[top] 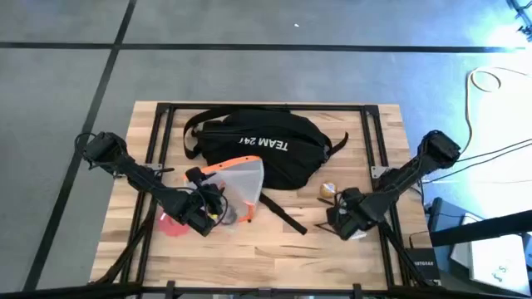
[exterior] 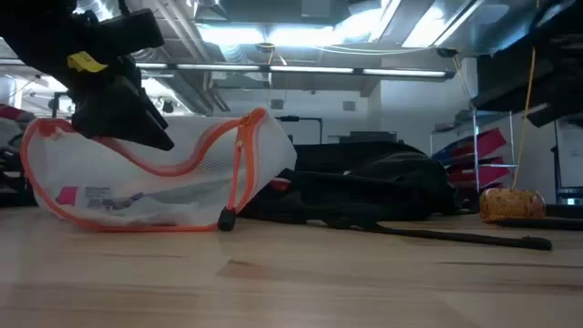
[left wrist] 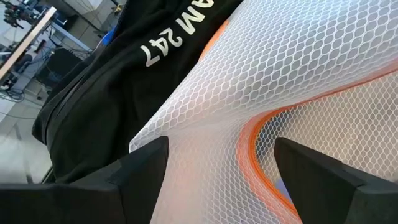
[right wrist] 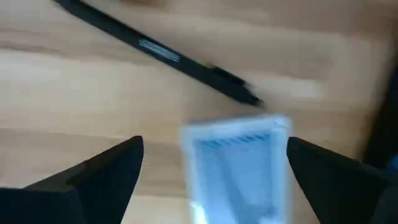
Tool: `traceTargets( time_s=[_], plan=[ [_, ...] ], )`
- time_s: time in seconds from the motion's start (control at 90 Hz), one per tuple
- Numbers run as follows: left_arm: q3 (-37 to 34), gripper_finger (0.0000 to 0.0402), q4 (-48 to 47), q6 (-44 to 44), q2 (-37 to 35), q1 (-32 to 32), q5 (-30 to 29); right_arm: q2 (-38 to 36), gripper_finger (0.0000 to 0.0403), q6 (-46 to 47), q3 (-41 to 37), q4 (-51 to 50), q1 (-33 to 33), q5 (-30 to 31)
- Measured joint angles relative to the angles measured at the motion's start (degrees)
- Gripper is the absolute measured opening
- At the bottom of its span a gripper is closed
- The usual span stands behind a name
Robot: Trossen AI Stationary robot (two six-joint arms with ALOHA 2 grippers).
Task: Unpack backpack
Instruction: Remove the black earphone from the white zip bag
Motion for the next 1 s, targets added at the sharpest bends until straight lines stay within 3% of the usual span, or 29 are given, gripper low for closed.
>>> traceTargets(
  time_s=[0.2, 0.344, 0.467, 0.611, 0.856, 1.0],
  plan=[
    [0.0, 0.0281, 0.0, 0.0, 0.0, 0.0, 0.0, 0.0, 0.0377, -14.7, 0.0, 14.4, -9.2, 4.8],
    [0.0, 0.0281, 0.0, 0.0, 0.0, 0.0, 0.0, 0.5, 0.0377, -31.6, 0.0, 34.0, -14.4, 6.8],
    [0.0, 0.0281, 0.0, 0.0, 0.0, 0.0, 0.0, 2.3, 0.0377, -46.8, 1.0, 52.6, -16.5, 6.1],
    [0.0, 0.0281, 0.2, 0.0, 0.0, 0.0, -0.2, 8.0, 0.0377, -65.5, 7.1, 66.4, -16.2, 5.5],
    [0.0, 0.0281, 0.7, 0.2, 0.0, 0.0, -0.1, 23.1, 0.0377, -101.4, 24.6, 70.1, -14.0, 7.9],
    [0.0, 0.0281, 0.8, 0.5, 0.0, 0.0, 0.2, 32.2, 0.0377, -113.5, 34.4, 67.7, -13.9, 9.0]
  ],
)
